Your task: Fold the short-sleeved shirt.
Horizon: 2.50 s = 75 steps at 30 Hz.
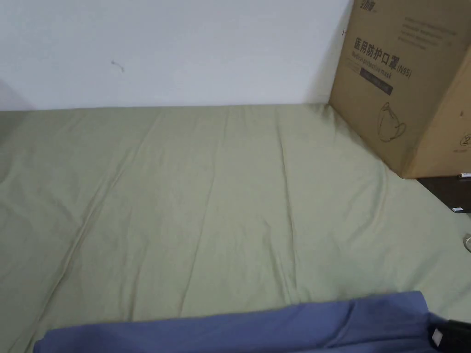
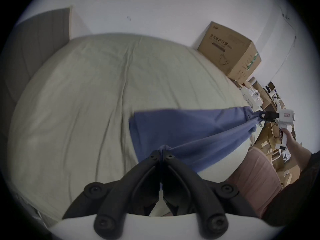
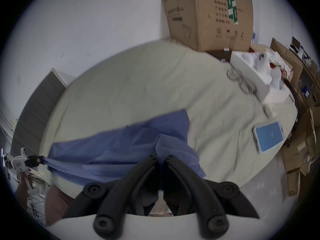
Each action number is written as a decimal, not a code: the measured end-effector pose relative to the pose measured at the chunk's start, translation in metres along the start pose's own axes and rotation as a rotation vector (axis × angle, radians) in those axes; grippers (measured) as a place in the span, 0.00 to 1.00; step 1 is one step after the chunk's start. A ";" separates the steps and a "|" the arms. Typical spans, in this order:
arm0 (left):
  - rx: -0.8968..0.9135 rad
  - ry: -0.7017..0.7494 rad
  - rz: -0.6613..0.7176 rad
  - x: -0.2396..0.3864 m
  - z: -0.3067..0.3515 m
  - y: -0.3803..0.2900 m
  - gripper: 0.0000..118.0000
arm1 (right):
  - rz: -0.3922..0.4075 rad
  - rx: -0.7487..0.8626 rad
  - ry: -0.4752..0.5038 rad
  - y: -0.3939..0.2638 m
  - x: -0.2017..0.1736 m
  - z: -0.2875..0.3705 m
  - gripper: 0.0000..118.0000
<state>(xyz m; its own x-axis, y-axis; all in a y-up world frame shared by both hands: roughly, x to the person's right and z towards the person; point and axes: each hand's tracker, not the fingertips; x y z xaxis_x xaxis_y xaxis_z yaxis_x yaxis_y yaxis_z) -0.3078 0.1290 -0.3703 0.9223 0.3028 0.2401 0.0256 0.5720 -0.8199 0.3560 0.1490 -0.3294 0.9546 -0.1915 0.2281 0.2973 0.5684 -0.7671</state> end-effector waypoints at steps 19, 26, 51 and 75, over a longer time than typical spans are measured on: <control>0.920 0.285 -0.093 0.116 0.114 0.022 0.95 | 0.143 1.040 0.078 -0.014 -0.115 0.142 0.83; 1.033 0.368 -0.236 0.160 0.103 -0.007 0.00 | 0.231 0.978 0.017 -0.035 -0.164 0.128 0.00; -0.021 -0.459 0.411 -0.081 -0.028 0.019 0.97 | 0.213 0.662 0.081 -0.029 -0.178 0.118 0.00; -0.100 -0.284 0.380 -0.055 -0.098 0.026 0.05 | 0.499 0.491 0.238 -0.029 -0.256 0.099 0.00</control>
<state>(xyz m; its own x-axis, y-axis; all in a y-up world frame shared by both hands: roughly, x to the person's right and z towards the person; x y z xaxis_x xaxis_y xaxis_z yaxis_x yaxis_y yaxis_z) -0.3198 0.0526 -0.4557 0.7321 0.6804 0.0344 -0.2430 0.3080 -0.9198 0.1045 0.2610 -0.3065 0.9654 0.0463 -0.2567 -0.1440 0.9151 -0.3766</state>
